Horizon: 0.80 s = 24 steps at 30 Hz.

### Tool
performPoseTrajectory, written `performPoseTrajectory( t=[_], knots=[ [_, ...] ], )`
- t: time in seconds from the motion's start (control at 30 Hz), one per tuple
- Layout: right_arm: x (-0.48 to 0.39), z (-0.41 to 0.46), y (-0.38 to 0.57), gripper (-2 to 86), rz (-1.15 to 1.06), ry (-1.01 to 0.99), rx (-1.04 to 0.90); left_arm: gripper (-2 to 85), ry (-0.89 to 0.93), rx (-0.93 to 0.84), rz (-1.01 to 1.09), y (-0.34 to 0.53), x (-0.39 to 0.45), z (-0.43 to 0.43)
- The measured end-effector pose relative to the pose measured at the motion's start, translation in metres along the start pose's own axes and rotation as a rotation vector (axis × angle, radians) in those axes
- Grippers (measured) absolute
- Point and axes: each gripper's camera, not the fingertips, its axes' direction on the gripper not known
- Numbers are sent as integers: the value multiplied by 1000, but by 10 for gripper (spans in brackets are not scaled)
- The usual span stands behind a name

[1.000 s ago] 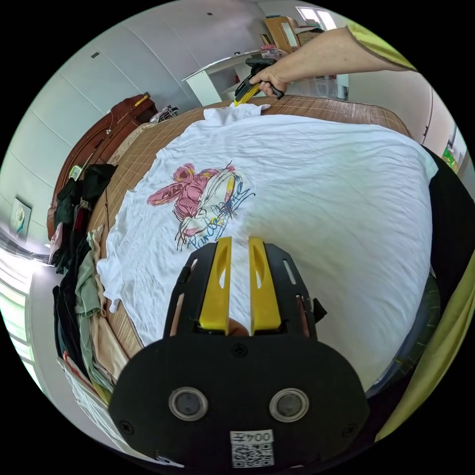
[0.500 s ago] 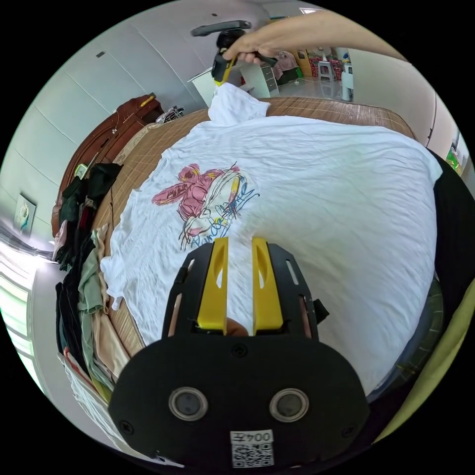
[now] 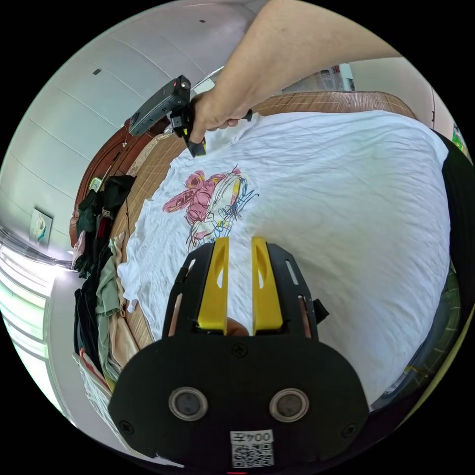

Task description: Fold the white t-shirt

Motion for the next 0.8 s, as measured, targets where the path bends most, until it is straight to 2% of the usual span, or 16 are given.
performPoseTrajectory(
  t=[0.07, 0.23, 0.37, 0.5, 0.6, 0.73, 0.8],
  knots=[
    [4, -8, 8, 122, 7, -154, 61, 74, 7, 1, -8, 2, -2, 0],
    [56, -38, 66, 137, 115, -339, 218, 74, 38, -7, -30, 6, -8, 2],
    [100, -17, 133, 93, 216, -275, 137, 72, 40, -9, -26, 9, -8, 3],
    [116, 3, 166, 84, 289, -331, 115, 66, 21, -9, -6, 12, -2, 2],
    [92, 4, 163, 103, 174, -294, 130, 63, 15, -8, -2, 15, -1, 2],
    [55, 15, 147, 116, -8, -60, 81, 64, 29, -7, -14, 19, -6, 2],
    [51, 21, 145, 104, -52, -13, 64, 65, 36, -7, -20, 20, -9, 2]
  ],
)
